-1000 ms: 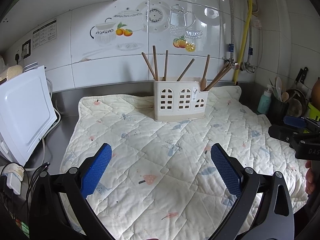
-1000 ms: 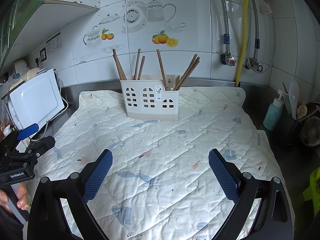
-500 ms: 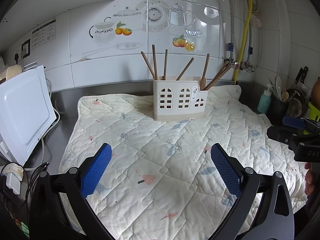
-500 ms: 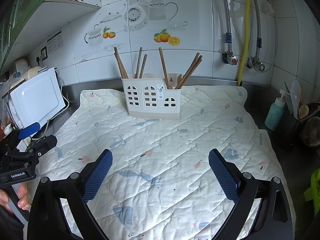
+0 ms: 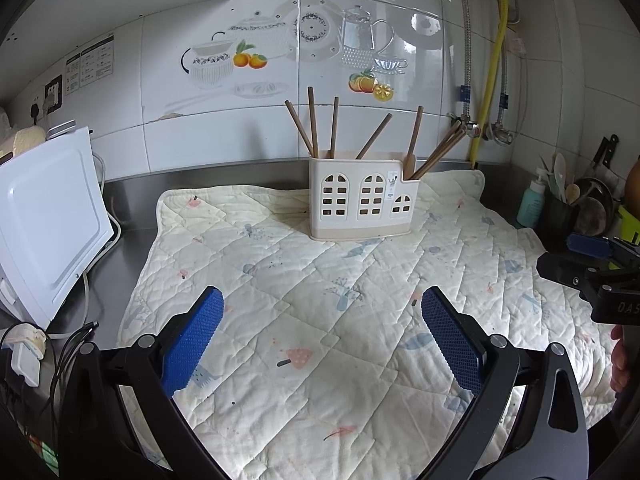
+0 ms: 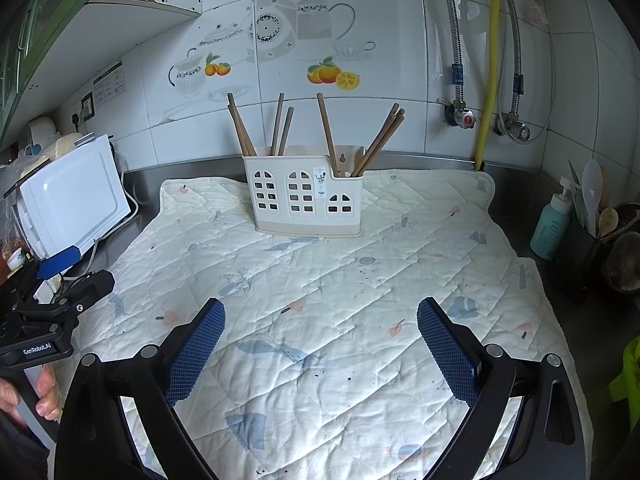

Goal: Organize utensils

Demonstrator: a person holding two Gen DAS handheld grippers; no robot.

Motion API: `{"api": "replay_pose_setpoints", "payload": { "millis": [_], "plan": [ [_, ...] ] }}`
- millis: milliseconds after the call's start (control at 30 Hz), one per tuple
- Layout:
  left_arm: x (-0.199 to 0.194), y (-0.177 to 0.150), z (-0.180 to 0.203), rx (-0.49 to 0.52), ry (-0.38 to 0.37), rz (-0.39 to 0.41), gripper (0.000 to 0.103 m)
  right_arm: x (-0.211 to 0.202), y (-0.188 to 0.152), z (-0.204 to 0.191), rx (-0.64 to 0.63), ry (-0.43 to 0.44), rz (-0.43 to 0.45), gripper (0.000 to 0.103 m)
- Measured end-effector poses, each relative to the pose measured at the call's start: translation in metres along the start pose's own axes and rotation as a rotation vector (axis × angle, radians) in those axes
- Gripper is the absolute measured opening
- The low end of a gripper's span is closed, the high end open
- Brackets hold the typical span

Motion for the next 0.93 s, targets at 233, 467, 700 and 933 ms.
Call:
{"api": "replay_pose_setpoints", "payload": {
  "millis": [233, 467, 700, 933],
  "plan": [
    [0.0006, -0.0003, -0.0007, -0.001, 0.0, 0.0, 0.098, 0.0006, -0.0005, -0.0009, 0.001, -0.001, -0.001, 0.094],
    [-0.0009, -0.001, -0.0025, -0.013, 0.001, 0.007, 0.098, 0.0003, -0.0004, -0.0012, 0.0, 0.004, 0.003, 0.094],
    [-0.0008, -0.0005, -0.0087, -0.027, 0.017, 0.002, 0.098, -0.0007, -0.0007, 0.0003, 0.002, 0.002, 0.0, 0.094],
    [-0.0009, -0.0003, -0.0093, -0.038, 0.005, 0.0, 0.098, -0.0005, -0.0009, 0.0004, 0.002, 0.003, 0.0, 0.094]
  ]
}}
Point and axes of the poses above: each gripper's, at about its wrist camera, not at the fingertips, and x roughly the way its jaws point, z to its right, y to its top, the point moved 9 cm from there along x, roughly the way its jaws point, and after that the axes turned 6 degrees about -z, right-handed, at the moved point
